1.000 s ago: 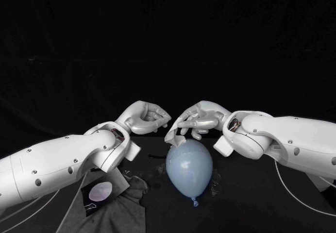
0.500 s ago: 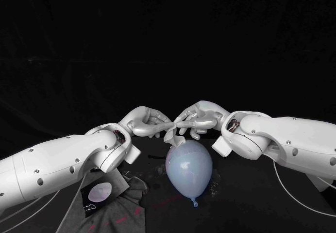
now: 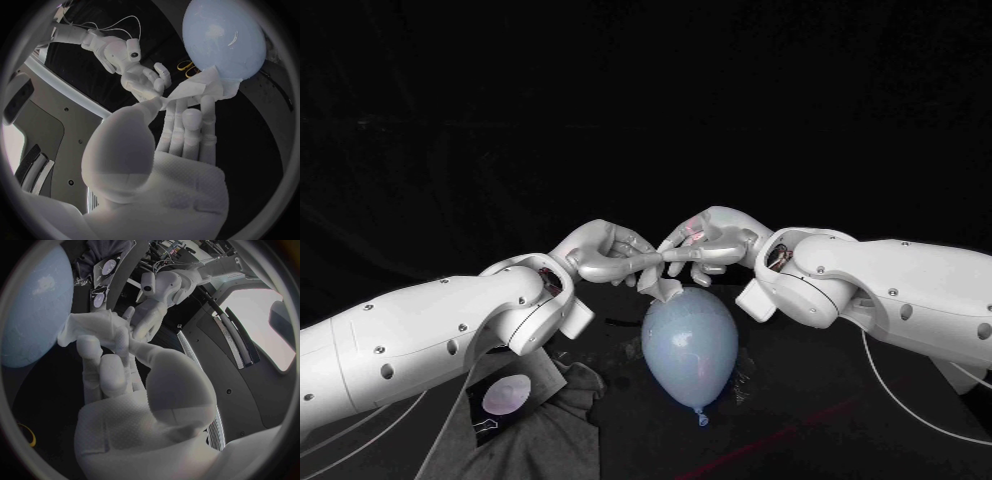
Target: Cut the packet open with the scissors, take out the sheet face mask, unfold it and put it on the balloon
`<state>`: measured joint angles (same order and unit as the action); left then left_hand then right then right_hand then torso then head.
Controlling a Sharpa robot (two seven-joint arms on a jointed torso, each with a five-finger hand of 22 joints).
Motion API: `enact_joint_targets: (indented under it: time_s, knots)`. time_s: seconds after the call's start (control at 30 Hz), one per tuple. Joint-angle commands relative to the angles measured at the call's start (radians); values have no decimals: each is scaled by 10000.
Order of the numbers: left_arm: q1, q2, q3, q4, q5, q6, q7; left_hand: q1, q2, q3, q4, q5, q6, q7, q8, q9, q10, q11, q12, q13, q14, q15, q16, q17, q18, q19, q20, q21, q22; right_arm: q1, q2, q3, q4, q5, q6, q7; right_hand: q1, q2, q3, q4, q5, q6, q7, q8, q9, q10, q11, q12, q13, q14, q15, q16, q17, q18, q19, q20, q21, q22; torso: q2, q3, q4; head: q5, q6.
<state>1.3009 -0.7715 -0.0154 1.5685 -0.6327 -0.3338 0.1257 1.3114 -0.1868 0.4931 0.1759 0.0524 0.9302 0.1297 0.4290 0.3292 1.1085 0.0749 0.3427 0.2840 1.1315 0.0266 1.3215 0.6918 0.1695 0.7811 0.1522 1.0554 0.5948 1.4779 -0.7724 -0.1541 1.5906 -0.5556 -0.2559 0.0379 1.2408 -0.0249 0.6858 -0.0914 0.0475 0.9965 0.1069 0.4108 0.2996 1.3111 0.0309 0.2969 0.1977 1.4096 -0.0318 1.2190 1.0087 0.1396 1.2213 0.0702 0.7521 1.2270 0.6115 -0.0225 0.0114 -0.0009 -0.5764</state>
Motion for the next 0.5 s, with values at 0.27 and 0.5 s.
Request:
enact_joint_targets:
  time_s: [0.27,0.5]
  knots:
    - [13,41,13,11,435,-162,521,1216,877,1143,-895,-37,419,-122,417,245,572,-210,125,-37,475,-281,343,650,147,213,-202,448,256,-1,-4,5,-11,-85,33,88,8,140,103,-38,52,78,-12,75,1464,40,3,66,12,-1,-60,-18,14,105,59,10,18,16,0,5,-1,2,-23]
    - [13,38,13,-12,986,-201,670,1027,835,1516,-984,-36,451,-152,487,341,650,-234,151,-17,449,-307,361,594,137,123,-266,637,379,-1,-10,5,-17,-234,7,-5,-10,136,117,-40,48,73,-13,77,1480,39,2,65,28,10,-61,-20,18,97,80,6,60,36,-8,4,-5,-7,-17]
